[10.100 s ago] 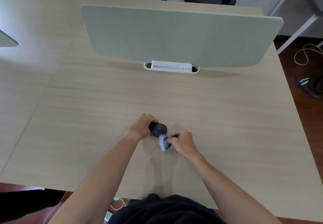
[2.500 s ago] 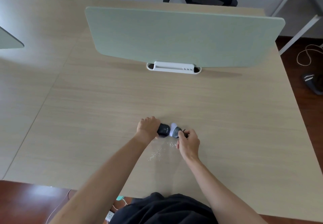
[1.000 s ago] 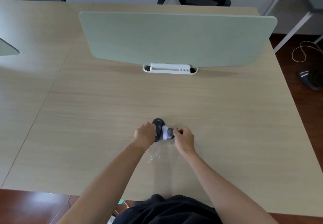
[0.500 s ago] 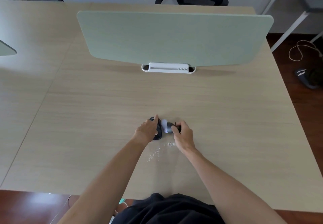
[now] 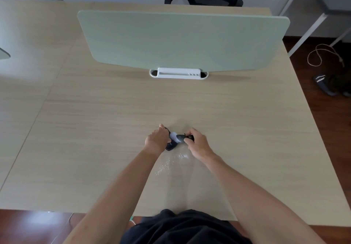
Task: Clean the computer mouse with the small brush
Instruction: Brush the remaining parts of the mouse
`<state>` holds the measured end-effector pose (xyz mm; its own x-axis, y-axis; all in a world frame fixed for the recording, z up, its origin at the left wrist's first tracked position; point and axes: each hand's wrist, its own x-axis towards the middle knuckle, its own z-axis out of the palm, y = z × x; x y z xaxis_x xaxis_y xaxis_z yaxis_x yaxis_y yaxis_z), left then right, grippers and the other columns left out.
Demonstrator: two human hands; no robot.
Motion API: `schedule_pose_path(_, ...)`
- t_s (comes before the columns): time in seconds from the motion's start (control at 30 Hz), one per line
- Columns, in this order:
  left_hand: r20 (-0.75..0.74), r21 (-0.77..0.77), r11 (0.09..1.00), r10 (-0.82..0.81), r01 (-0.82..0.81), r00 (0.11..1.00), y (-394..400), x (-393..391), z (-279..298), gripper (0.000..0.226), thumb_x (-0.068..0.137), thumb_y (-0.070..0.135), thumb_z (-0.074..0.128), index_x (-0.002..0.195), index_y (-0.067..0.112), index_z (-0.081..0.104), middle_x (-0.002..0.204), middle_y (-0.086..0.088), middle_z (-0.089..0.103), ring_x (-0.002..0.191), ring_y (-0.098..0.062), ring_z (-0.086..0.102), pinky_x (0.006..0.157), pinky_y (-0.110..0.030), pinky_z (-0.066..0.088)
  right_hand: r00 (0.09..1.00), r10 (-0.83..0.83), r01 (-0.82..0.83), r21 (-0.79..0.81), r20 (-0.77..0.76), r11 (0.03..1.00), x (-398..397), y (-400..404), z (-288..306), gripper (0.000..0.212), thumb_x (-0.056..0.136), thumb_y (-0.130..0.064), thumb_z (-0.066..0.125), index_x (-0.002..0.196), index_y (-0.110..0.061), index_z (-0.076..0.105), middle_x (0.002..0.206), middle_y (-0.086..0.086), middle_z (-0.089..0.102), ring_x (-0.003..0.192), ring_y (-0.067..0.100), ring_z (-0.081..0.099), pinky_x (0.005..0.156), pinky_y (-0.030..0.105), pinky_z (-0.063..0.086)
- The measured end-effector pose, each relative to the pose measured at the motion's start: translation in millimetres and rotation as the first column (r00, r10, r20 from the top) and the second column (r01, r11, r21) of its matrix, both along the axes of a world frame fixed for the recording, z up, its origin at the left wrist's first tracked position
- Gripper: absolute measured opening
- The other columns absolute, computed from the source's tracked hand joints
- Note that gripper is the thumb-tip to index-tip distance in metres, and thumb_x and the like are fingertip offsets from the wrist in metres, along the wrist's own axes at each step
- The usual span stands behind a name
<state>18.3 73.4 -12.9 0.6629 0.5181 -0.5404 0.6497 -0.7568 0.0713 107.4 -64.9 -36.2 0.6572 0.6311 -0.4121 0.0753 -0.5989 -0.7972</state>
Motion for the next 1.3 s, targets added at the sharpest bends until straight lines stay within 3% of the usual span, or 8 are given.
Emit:
schedule_pose_path(0.1,0.003,0.003,1.000,-0.018,0.018,1.000,-0.1,0.4,1.3,0.042,0.099,0.023,0.052,0.130,-0.003,0.041,0.080,-0.003,0.032,0.112,-0.028,0.058,0.089,-0.035,0.050,0.992,0.121,-0.120,-0.045,0.030,0.992,1.2,-9.7,0.0,0.012,0.084,-0.006,0.055,0.075,-0.014,0.054,0.069,-0.001,0.051,0.063,0.017,0.043,0.056,0.025,0.034)
schedule_pose_path(0.3,-0.070,0.082,0.996,-0.037,0.043,0.997,-0.6,-3.0,-1.9,0.057,0.094,0.004,0.045,0.145,-0.007,0.022,0.126,-0.012,0.053,0.113,-0.028,0.060,0.084,-0.035,0.048,0.979,0.108,-0.118,0.050,0.171,0.992,-3.1,-3.5,2.5,0.005,0.093,-0.004,0.057,0.087,-0.004,0.059,0.074,-0.001,0.056,0.066,0.013,0.047,0.058,0.016,0.035)
schedule_pose_path(0.43,-0.060,0.162,0.978,-0.119,0.128,0.991,7.7,-6.2,2.4,0.048,0.094,0.031,0.054,0.132,0.005,0.041,0.124,-0.009,0.048,0.113,-0.025,0.054,0.085,-0.034,0.047,0.928,0.265,-0.269,-0.021,0.261,0.963,-1.6,-11.8,-6.8,0.011,0.093,-0.004,0.058,0.086,-0.012,0.055,0.083,0.005,0.058,0.076,0.021,0.049,0.064,0.026,0.038)
schedule_pose_path(0.57,0.024,0.028,0.992,-0.127,0.126,0.992,15.3,-8.9,-4.9,0.048,0.094,0.033,0.057,0.136,0.023,0.038,0.125,-0.011,0.043,0.108,-0.031,0.057,0.088,-0.038,0.048,0.890,0.299,-0.311,-0.021,0.344,0.950,6.1,-17.5,-3.6,0.011,0.091,-0.005,0.061,0.091,-0.016,0.058,0.088,-0.001,0.059,0.082,0.018,0.052,0.072,0.027,0.042)
schedule_pose_path(0.8,0.052,-0.094,0.996,-0.001,0.006,0.999,16.5,-4.8,-2.5,0.032,0.095,0.023,0.055,0.126,0.019,0.048,0.124,-0.013,0.041,0.111,-0.035,0.054,0.087,-0.042,0.045,0.801,0.454,-0.442,-0.127,0.390,0.888,-6.0,-20.5,-5.7,0.026,0.092,0.007,0.054,0.105,-0.014,0.064,0.098,0.000,0.051,0.084,0.016,0.051,0.071,0.015,0.038)
schedule_pose_path(0.93,0.026,-0.096,0.995,-0.004,0.007,1.000,17.8,-2.7,-2.3,0.030,0.097,0.020,0.053,0.126,0.018,0.048,0.125,-0.013,0.040,0.112,-0.036,0.053,0.090,-0.044,0.045,0.762,0.514,-0.490,-0.168,0.394,0.855,2.1,-27.4,-0.8,0.020,0.092,-0.001,0.056,0.102,-0.017,0.063,0.099,0.001,0.054,0.089,0.021,0.054,0.080,0.035,0.050)
schedule_pose_path(1.07,0.000,-0.076,0.997,-0.012,0.012,1.000,20.9,1.5,-2.7,0.035,0.098,0.009,0.042,0.131,0.018,0.048,0.127,-0.013,0.041,0.113,-0.035,0.054,0.091,-0.042,0.046,0.725,0.443,-0.491,-0.055,0.527,0.869,-5.9,-14.9,8.4,0.017,0.093,-0.007,0.057,0.108,-0.011,0.065,0.100,0.007,0.057,0.085,0.023,0.055,0.076,0.031,0.049)
schedule_pose_path(1.3,-0.027,-0.089,0.996,0.026,-0.028,0.999,20.1,5.9,-1.4,0.031,0.096,0.013,0.048,0.127,0.014,0.051,0.125,-0.014,0.043,0.109,-0.034,0.056,0.085,-0.039,0.044,0.654,0.548,-0.547,-0.175,0.521,0.819,-7.1,-36.1,-5.8,0.008,0.093,-0.013,0.055,0.088,-0.007,0.058,0.085,0.007,0.050,0.076,0.026,0.049,0.066,0.031,0.039)
